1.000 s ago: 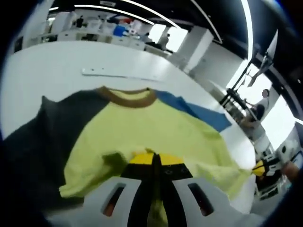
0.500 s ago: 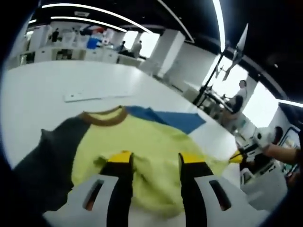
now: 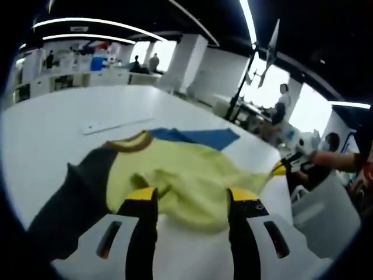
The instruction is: Fold the garment on the visible template until the final outline fits inside the template.
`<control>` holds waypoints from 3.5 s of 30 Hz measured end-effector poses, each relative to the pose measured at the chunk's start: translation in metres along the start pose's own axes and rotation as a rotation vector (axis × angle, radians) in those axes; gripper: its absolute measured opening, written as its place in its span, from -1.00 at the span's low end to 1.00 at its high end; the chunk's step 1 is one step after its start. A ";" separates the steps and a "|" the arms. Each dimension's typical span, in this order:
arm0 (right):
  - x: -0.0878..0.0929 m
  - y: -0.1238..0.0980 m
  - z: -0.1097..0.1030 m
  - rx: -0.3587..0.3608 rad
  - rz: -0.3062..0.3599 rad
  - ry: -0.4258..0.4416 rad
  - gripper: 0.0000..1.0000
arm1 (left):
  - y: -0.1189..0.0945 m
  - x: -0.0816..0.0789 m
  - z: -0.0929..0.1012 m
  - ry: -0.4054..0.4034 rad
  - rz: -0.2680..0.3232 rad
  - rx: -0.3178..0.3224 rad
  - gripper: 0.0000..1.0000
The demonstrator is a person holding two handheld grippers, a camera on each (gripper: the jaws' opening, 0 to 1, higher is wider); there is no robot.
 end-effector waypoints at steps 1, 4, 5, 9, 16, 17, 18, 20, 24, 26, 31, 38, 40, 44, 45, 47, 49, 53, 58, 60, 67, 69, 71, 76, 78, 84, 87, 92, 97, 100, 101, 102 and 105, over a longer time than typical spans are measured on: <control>0.000 0.000 0.000 0.000 -0.001 0.000 -1.00 | -0.002 0.002 -0.001 0.007 -0.006 0.009 -0.12; 0.000 -0.001 0.000 0.000 0.000 0.001 -1.00 | -0.006 0.008 -0.008 0.026 -0.022 0.031 -0.09; 0.000 -0.001 0.000 0.000 -0.001 0.001 -1.00 | -0.006 0.009 -0.009 0.028 -0.025 0.033 -0.08; 0.000 -0.001 0.001 0.002 0.000 0.003 -1.00 | -0.006 0.015 -0.012 0.061 -0.063 0.042 -0.10; 0.000 -0.002 0.001 0.003 -0.001 0.005 -1.00 | -0.003 0.021 -0.018 0.068 -0.072 0.076 -0.14; 0.000 -0.002 0.001 0.003 -0.002 0.006 -1.00 | -0.002 0.022 -0.021 0.071 -0.077 0.075 -0.16; 0.000 -0.002 0.001 0.004 -0.002 0.007 -1.00 | -0.001 0.023 -0.023 0.069 -0.080 0.074 -0.16; 0.000 -0.002 0.001 0.005 -0.001 0.006 -1.00 | 0.001 0.027 -0.028 0.071 -0.091 0.063 -0.22; 0.001 -0.002 0.001 0.006 0.001 0.012 -1.00 | 0.005 0.034 -0.028 0.076 -0.087 0.042 -0.32; 0.001 -0.002 0.000 0.006 0.001 0.014 -1.00 | 0.007 0.038 -0.029 0.077 -0.084 0.037 -0.36; 0.002 -0.002 0.001 0.008 0.002 0.018 -1.00 | 0.012 0.045 -0.026 0.090 -0.098 0.037 -0.45; 0.002 -0.002 0.000 0.009 0.003 0.021 -1.00 | 0.017 0.049 -0.033 0.068 -0.077 0.039 -0.54; 0.002 -0.002 0.000 0.010 0.003 0.024 -1.00 | 0.018 0.049 -0.031 0.065 -0.079 0.035 -0.57; 0.003 -0.002 0.000 0.011 0.002 0.027 -1.00 | 0.019 0.051 -0.029 0.051 -0.062 0.042 -0.65; 0.004 -0.001 0.000 0.011 0.002 0.027 -1.00 | 0.020 0.052 -0.030 0.050 -0.065 0.043 -0.68; 0.004 -0.002 0.000 0.011 0.001 0.028 -1.00 | 0.020 0.052 -0.030 0.051 -0.062 0.051 -0.76; 0.003 -0.002 0.000 0.011 0.001 0.029 -1.00 | 0.021 0.052 -0.029 0.057 -0.060 0.053 -0.80; 0.003 -0.002 0.000 0.012 0.001 0.031 -1.00 | 0.022 0.051 -0.027 0.042 -0.059 0.056 -0.98; 0.003 -0.002 0.000 0.010 0.000 0.028 -1.00 | 0.018 0.049 -0.024 0.037 -0.060 0.056 -1.00; 0.003 -0.002 -0.001 0.010 0.000 0.025 -1.00 | 0.015 0.048 -0.022 0.032 -0.061 0.052 -1.00; -0.001 -0.004 -0.001 0.008 0.006 0.011 -1.00 | -0.006 0.045 -0.018 0.006 -0.068 0.044 -1.00; -0.002 -0.004 -0.001 0.006 0.009 0.003 -1.00 | -0.014 0.046 -0.015 -0.002 -0.077 0.035 -1.00; -0.003 -0.005 -0.001 0.001 0.008 -0.005 -1.00 | -0.023 0.047 -0.012 -0.014 -0.073 0.028 -1.00; -0.006 -0.008 -0.001 -0.006 0.013 -0.029 -1.00 | -0.044 0.050 -0.008 -0.054 -0.075 0.005 -1.00; -0.007 -0.008 -0.001 -0.009 0.013 -0.032 -1.00 | -0.051 0.051 -0.002 -0.063 -0.078 -0.006 -1.00; -0.009 -0.013 -0.011 -0.051 0.002 -0.111 -1.00 | -0.078 0.056 0.023 -0.113 -0.089 -0.028 -1.00; -0.012 -0.015 -0.015 -0.073 0.018 -0.120 -1.00 | -0.088 0.059 0.031 -0.139 -0.091 -0.036 -1.00; -0.012 -0.017 -0.020 -0.117 0.017 -0.140 -1.00 | -0.101 0.074 0.061 -0.179 -0.130 -0.045 -1.00; -0.008 -0.018 -0.031 -0.176 -0.001 -0.171 -1.00 | -0.109 0.091 0.086 -0.233 -0.177 -0.062 -1.00; -0.005 -0.017 -0.038 -0.202 -0.028 -0.199 -1.00 | -0.119 0.098 0.080 -0.261 -0.188 -0.061 -1.00; -0.004 -0.017 -0.039 -0.206 -0.032 -0.202 -1.00 | -0.121 0.101 0.078 -0.282 -0.203 -0.061 -1.00; -0.003 -0.017 -0.040 -0.211 -0.037 -0.201 -1.00 | -0.123 0.105 0.078 -0.290 -0.217 -0.070 -1.00; 0.000 -0.017 -0.042 -0.226 -0.050 -0.206 -1.00 | -0.123 0.107 0.078 -0.313 -0.233 -0.068 -1.00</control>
Point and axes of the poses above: the point that each gripper's makers call its tool centre point, and the gripper's own axes: y roughly forward along the fingers, z roughly to its right, x roughly out of its underside, the point moved 6 cm from there along -y, roughly backward along the fingers, and after that the axes turned 10 degrees about z, right-handed, at the moved point
